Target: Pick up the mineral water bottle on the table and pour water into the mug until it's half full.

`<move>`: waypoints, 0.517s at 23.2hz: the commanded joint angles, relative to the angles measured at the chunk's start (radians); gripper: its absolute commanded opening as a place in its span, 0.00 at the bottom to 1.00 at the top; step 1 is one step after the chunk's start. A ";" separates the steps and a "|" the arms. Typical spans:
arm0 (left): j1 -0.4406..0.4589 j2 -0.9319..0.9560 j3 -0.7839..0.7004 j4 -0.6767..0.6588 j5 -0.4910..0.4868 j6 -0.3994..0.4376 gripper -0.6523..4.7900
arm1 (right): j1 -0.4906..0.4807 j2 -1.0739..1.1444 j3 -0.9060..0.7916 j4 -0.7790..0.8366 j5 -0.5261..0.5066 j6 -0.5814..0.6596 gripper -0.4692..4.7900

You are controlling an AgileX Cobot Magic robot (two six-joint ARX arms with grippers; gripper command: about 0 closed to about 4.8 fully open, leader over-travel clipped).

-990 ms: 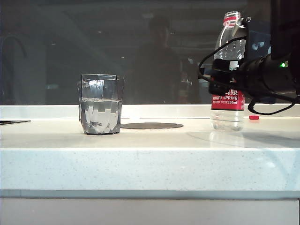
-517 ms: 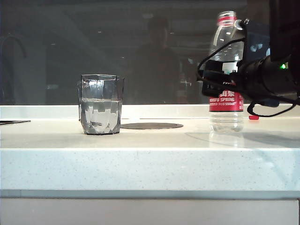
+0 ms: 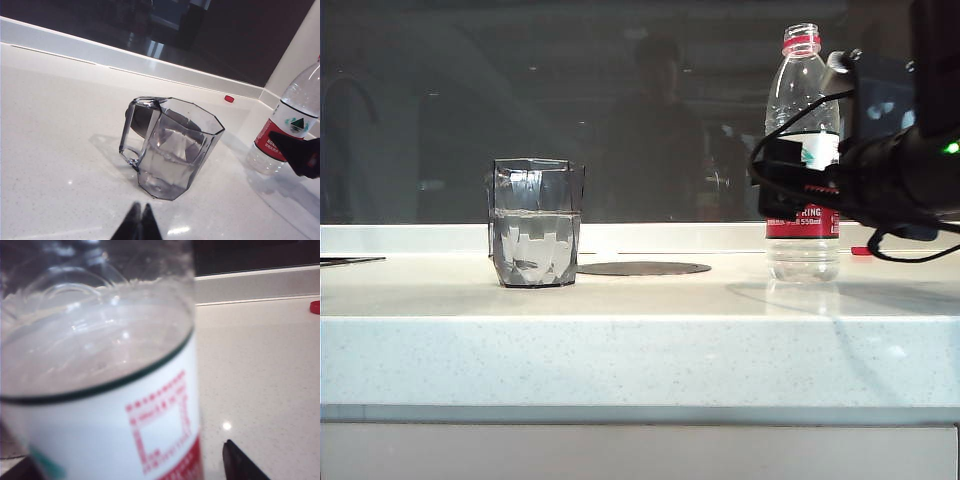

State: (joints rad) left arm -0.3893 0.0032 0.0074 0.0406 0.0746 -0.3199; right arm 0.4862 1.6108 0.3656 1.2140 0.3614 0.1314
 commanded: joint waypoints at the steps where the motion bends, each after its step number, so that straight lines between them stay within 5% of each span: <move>1: 0.002 0.000 0.003 0.005 -0.003 -0.002 0.11 | 0.002 -0.069 -0.049 0.024 -0.006 0.016 0.99; 12: 0.002 0.000 0.003 -0.003 -0.003 -0.002 0.11 | 0.139 -0.244 -0.166 0.016 -0.063 0.025 1.00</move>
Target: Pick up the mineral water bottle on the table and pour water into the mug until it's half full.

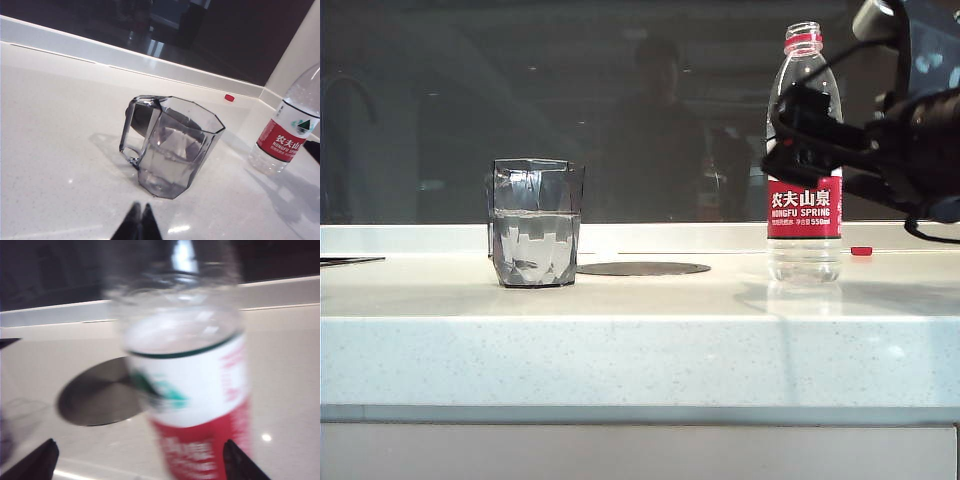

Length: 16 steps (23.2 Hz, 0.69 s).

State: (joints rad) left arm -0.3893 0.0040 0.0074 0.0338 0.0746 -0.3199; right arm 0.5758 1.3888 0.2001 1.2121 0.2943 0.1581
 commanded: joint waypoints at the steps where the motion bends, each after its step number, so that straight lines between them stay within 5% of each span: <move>1: 0.002 0.000 0.003 0.004 -0.003 -0.002 0.11 | 0.071 -0.029 0.000 0.018 0.016 -0.002 1.00; 4: 0.002 0.000 0.003 0.005 -0.003 -0.002 0.11 | 0.167 -0.062 0.000 0.012 0.101 -0.005 0.85; 6: 0.002 0.000 0.003 0.005 -0.003 -0.002 0.11 | 0.224 -0.081 0.000 0.013 0.144 -0.005 0.63; 7: 0.002 0.000 0.003 0.005 -0.003 -0.002 0.11 | 0.266 -0.100 0.000 0.013 0.164 -0.005 0.41; 9: 0.002 0.000 0.003 0.005 -0.003 -0.002 0.11 | 0.306 -0.119 0.000 0.012 0.163 -0.006 0.15; 16: 0.002 0.000 0.003 0.005 -0.003 -0.002 0.11 | 0.411 -0.134 0.000 0.022 0.156 -0.031 0.09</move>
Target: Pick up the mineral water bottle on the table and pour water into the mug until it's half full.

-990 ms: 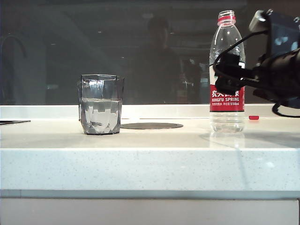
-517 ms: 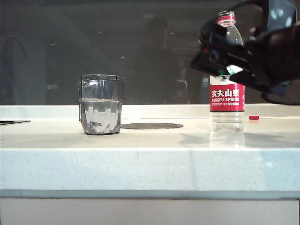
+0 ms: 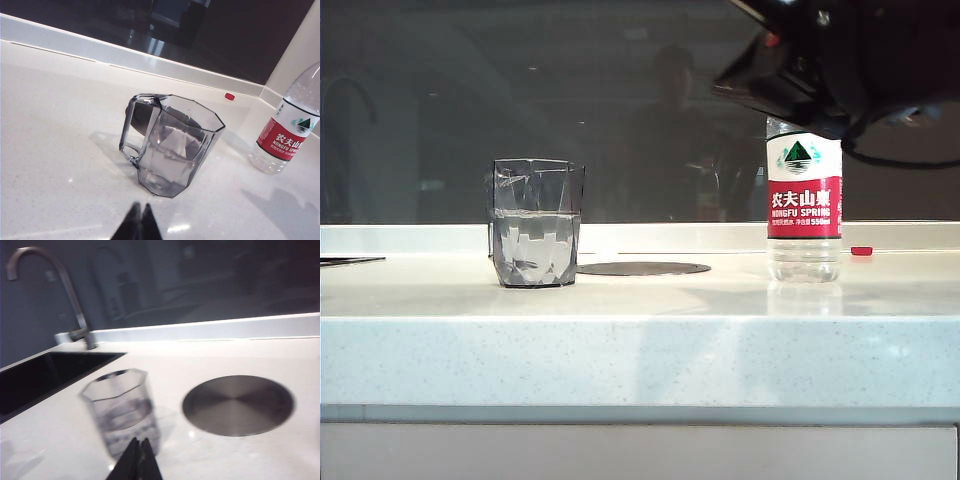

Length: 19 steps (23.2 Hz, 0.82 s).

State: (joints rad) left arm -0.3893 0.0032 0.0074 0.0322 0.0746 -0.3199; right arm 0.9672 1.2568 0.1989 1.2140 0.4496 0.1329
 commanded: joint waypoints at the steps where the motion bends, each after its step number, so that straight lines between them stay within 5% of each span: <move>1: 0.002 0.000 0.003 0.006 -0.003 -0.002 0.11 | 0.037 -0.002 0.001 0.011 0.000 -0.005 0.09; 15: 0.002 0.000 0.003 0.006 -0.003 -0.002 0.11 | 0.041 -0.002 0.001 -0.126 -0.017 -0.026 0.09; 19: 0.002 0.000 0.003 0.006 -0.003 -0.002 0.11 | 0.035 -0.050 0.001 -0.138 0.085 -0.061 0.09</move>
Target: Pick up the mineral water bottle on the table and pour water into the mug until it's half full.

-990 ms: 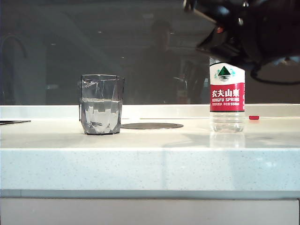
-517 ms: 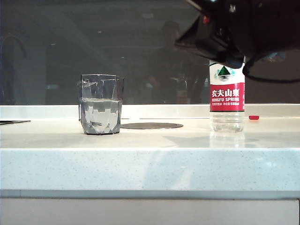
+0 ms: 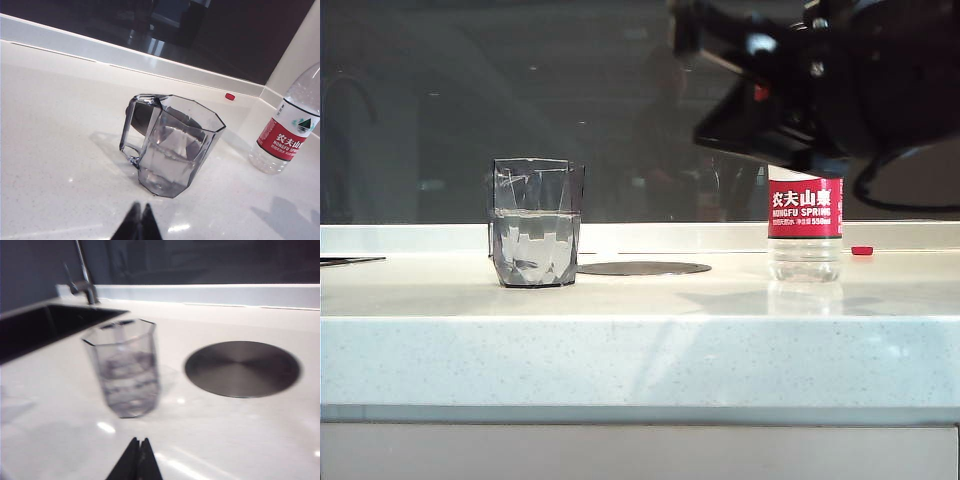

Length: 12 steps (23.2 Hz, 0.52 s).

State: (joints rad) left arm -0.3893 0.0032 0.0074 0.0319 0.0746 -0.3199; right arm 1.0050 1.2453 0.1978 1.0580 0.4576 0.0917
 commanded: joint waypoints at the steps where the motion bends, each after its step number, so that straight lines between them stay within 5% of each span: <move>1: 0.002 0.000 0.003 0.006 -0.003 -0.002 0.11 | -0.003 -0.058 0.002 0.011 0.095 -0.031 0.09; 7: 0.002 0.000 0.003 0.007 -0.003 -0.002 0.11 | -0.012 -0.251 0.002 -0.093 0.101 -0.242 0.09; 12: 0.002 0.000 0.003 0.007 -0.003 -0.002 0.11 | -0.142 -0.437 0.000 -0.311 0.032 -0.254 0.09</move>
State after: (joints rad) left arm -0.3893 0.0032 0.0074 0.0319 0.0746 -0.3199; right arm 0.8940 0.8356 0.1963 0.8082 0.5346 -0.1585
